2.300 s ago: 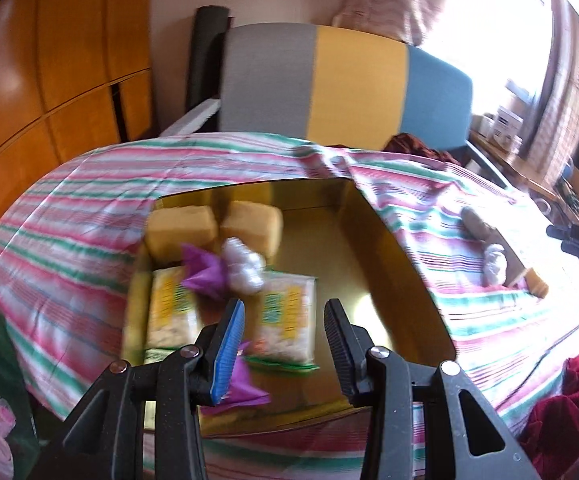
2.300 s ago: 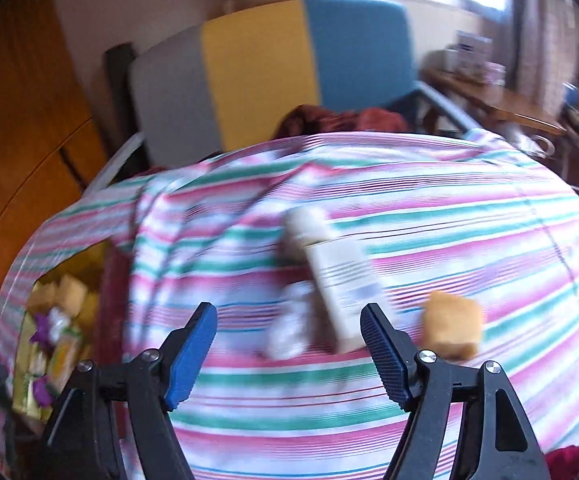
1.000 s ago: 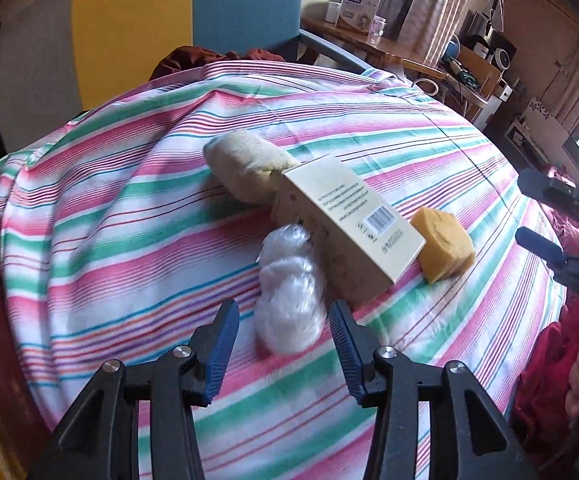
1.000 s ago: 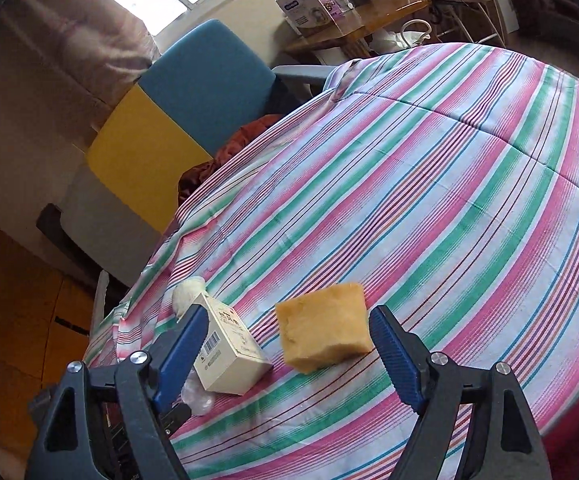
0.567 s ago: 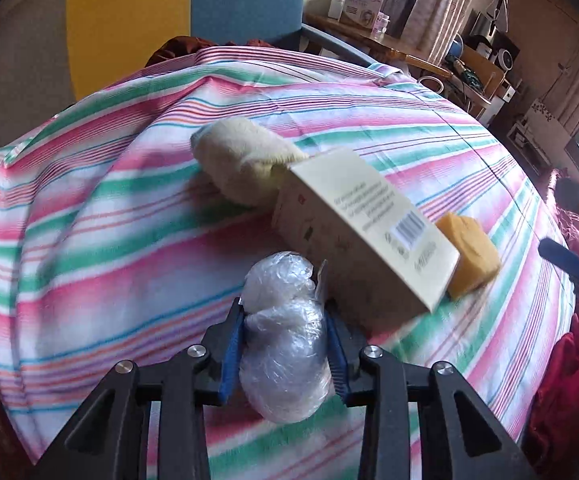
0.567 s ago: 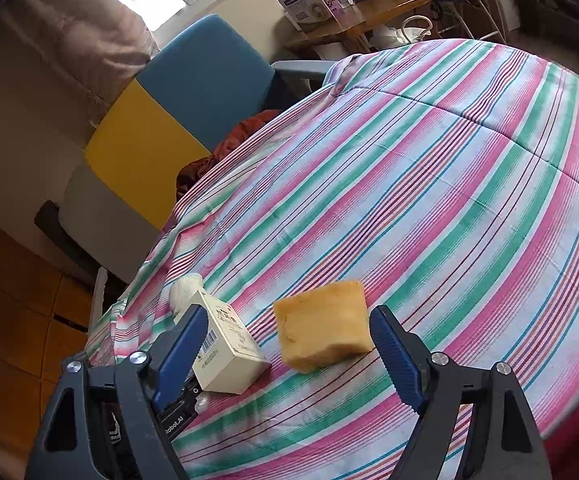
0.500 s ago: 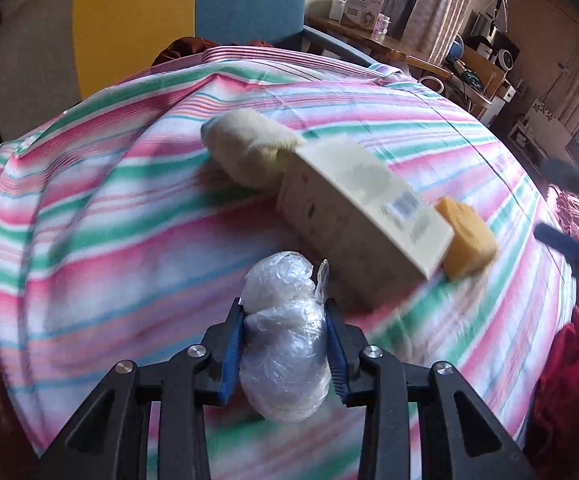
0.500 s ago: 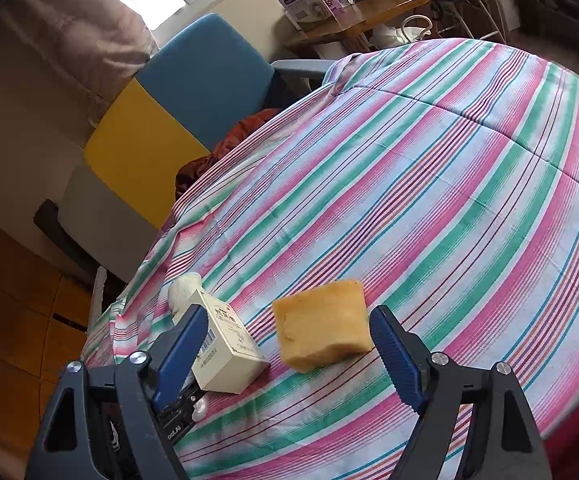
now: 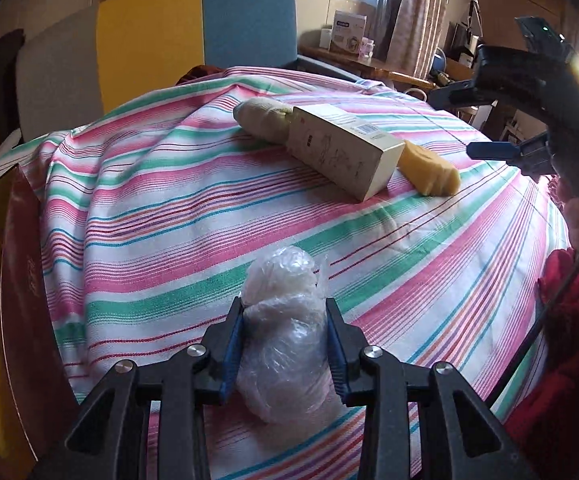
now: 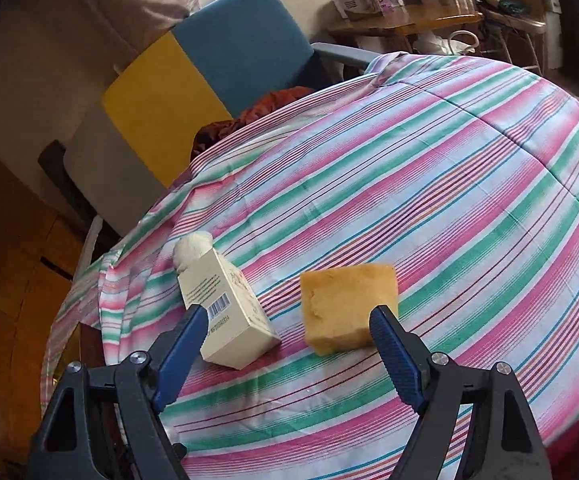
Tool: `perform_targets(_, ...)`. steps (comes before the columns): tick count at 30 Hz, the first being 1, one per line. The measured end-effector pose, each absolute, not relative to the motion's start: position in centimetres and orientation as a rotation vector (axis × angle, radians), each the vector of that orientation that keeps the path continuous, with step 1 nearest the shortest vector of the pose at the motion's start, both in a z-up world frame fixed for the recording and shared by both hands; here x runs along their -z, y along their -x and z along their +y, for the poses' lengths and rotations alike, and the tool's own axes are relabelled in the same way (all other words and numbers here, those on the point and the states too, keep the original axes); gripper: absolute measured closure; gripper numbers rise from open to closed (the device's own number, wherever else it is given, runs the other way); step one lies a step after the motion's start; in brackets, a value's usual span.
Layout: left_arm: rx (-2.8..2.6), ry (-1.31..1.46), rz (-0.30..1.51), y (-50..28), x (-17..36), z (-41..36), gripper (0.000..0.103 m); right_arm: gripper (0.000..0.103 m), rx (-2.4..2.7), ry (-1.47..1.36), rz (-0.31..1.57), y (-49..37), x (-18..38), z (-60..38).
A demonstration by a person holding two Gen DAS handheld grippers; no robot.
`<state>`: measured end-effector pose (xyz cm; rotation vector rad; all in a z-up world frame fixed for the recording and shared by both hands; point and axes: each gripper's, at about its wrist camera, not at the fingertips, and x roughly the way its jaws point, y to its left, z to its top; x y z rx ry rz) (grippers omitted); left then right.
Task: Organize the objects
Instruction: 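Grasp the white tea box with the right gripper, then carry the plastic bundle into the tin and open the left gripper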
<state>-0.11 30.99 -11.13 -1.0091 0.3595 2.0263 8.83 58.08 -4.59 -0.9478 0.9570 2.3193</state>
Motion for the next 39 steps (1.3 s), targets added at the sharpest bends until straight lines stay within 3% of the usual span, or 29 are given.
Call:
perform_targets(11, -2.008, 0.997, 0.27, 0.3, 11.5, 30.2, 0.067, 0.019, -2.454, 1.239, 0.658, -1.4, 4.1, 54.5)
perform_targets(18, -2.002, 0.998, 0.249, 0.4, 11.7, 30.1, 0.066, 0.021, -2.361, 1.5, 0.498, 5.1, 7.6, 54.4)
perform_targets(19, -2.001, 0.998, 0.245, 0.5, 11.7, 30.1, 0.066, 0.025, -2.349, 1.523, 0.497, 5.5, 8.2, 54.4)
perform_targets(20, -1.999, 0.999, 0.239, 0.5, 11.7, 30.0, 0.066, 0.047, -2.344, 1.544, 0.489, 5.8, 8.7, 54.2)
perform_targets(21, -1.997, 1.0, 0.235, 0.6, 11.7, 30.0, 0.066, 0.053, -2.333, 1.561, 0.465, 5.9, 9.2, 53.9)
perform_targets(26, -1.997, 0.999, 0.235, 0.6, 11.7, 30.0, 0.066, 0.053, -2.401, 1.564, 0.397, 3.1, 8.7, 51.4)
perform_targets(33, -2.011, 0.989, 0.27, 0.4, 11.6, 30.4, 0.066, 0.053, -2.412, 1.548, 0.484, -3.4, 9.1, 49.4)
perform_targets(39, -2.02, 1.015, 0.325, 0.2, 11.0, 30.7, 0.067, 0.053, -2.399, 1.529, 0.448, -3.1, 9.7, 49.4)
